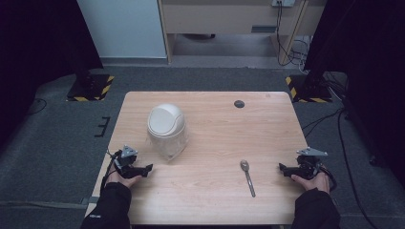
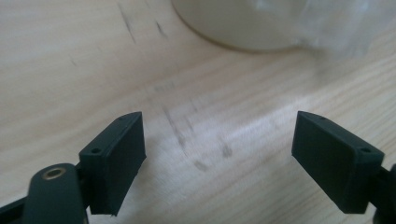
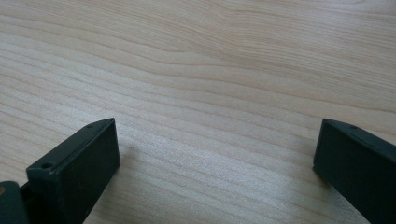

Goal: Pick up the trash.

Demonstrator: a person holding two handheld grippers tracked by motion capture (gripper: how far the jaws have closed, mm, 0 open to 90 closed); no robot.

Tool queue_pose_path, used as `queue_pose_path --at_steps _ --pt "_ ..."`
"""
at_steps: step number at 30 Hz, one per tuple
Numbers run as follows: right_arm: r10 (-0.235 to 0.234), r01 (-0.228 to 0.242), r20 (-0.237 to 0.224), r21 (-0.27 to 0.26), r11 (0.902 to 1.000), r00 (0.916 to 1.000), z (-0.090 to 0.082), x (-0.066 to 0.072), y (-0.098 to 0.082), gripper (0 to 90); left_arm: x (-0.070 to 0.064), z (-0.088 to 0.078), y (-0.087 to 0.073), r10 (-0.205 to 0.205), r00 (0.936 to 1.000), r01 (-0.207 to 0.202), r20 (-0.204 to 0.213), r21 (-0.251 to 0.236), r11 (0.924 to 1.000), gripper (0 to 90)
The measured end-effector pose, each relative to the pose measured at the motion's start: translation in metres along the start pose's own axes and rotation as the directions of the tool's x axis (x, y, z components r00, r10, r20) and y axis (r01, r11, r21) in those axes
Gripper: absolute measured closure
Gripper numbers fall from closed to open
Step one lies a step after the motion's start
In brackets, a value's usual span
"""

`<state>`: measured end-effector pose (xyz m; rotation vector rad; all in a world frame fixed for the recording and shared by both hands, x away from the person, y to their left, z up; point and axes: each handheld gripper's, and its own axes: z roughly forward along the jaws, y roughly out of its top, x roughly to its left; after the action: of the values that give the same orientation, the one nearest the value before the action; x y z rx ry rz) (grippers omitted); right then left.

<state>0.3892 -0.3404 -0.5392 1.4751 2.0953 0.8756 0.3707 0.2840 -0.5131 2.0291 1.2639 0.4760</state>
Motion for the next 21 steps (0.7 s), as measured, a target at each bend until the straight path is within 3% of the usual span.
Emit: queue_pose_path --at_steps 1,2,4,5,6,7,9,10,11,12,15,16,17,21 --pt "0.000 0.000 0.000 0.000 1.0000 1.0000 0.000 0.000 0.000 0.7 0.000 0.000 0.000 0.000 1.0000 0.000 0.000 0.000 1.0000 18.4" --pt "-0.001 0.001 0.002 -0.003 1.0000 1.0000 0.000 0.000 0.000 0.7 0.001 -0.008 0.005 -0.012 0.9999 0.012 -0.006 -0.056 0.9984 18.5" --pt "-0.001 0.001 0.003 -0.003 1.0000 1.0000 0.000 0.000 0.000 0.7 0.001 -0.012 0.007 -0.016 0.9999 0.015 -0.007 -0.085 0.9963 18.6" --pt "-0.001 0.001 0.003 -0.002 1.0000 1.0000 0.000 0.000 0.000 0.7 0.002 -0.016 0.009 -0.024 0.9997 0.022 -0.010 -0.119 0.9926 18.6" --pt "-0.002 0.002 0.003 -0.001 1.0000 1.0000 0.000 0.000 0.000 0.7 0.004 -0.024 0.011 -0.051 0.9987 0.049 -0.008 -0.173 0.9836 18.6" --pt "-0.002 0.002 0.003 -0.001 1.0000 1.0000 0.000 0.000 0.000 0.7 0.004 -0.024 0.011 -0.051 0.9987 0.049 -0.008 -0.173 0.9836 18.6" --pt "-0.001 0.001 0.003 -0.001 1.0000 1.0000 0.000 0.001 0.000 0.7 0.006 -0.031 0.013 -0.073 0.9973 0.071 -0.003 -0.222 0.9724 18.6" --pt "-0.001 0.001 0.002 -0.001 1.0000 1.0000 0.000 0.001 0.000 0.7 0.007 -0.039 0.016 -0.090 0.9959 0.089 0.009 -0.271 0.9584 18.3" --pt "-0.001 0.001 0.002 -0.001 1.0000 1.0000 0.000 0.001 0.000 0.7 0.007 -0.039 0.016 -0.090 0.9959 0.089 0.009 -0.271 0.9584 18.0" --pt "-0.001 0.001 0.002 -0.001 1.0000 1.0000 0.000 0.001 0.000 0.7 0.008 -0.042 0.018 -0.096 0.9951 0.098 0.022 -0.298 0.9494 18.0" --pt "0.000 0.000 0.002 -0.001 1.0000 1.0000 0.000 0.001 0.000 0.7 0.010 -0.052 0.024 -0.083 0.9962 0.086 0.023 -0.362 0.9284 17.2" --pt "0.001 -0.001 0.002 -0.001 1.0000 1.0000 0.000 0.002 0.000 0.7 0.011 -0.058 0.029 -0.075 0.9971 0.075 0.016 -0.395 0.9158 17.0" --pt "0.001 -0.001 0.002 -0.001 1.0000 1.0000 0.000 0.002 0.000 0.7 0.011 -0.058 0.029 -0.075 0.9971 0.075 0.016 -0.395 0.9158 16.8" --pt "0.000 0.000 0.002 -0.001 1.0000 1.0000 0.000 0.002 0.000 0.6 0.013 -0.064 0.039 -0.088 0.9961 0.081 0.003 -0.431 0.8987 15.8"
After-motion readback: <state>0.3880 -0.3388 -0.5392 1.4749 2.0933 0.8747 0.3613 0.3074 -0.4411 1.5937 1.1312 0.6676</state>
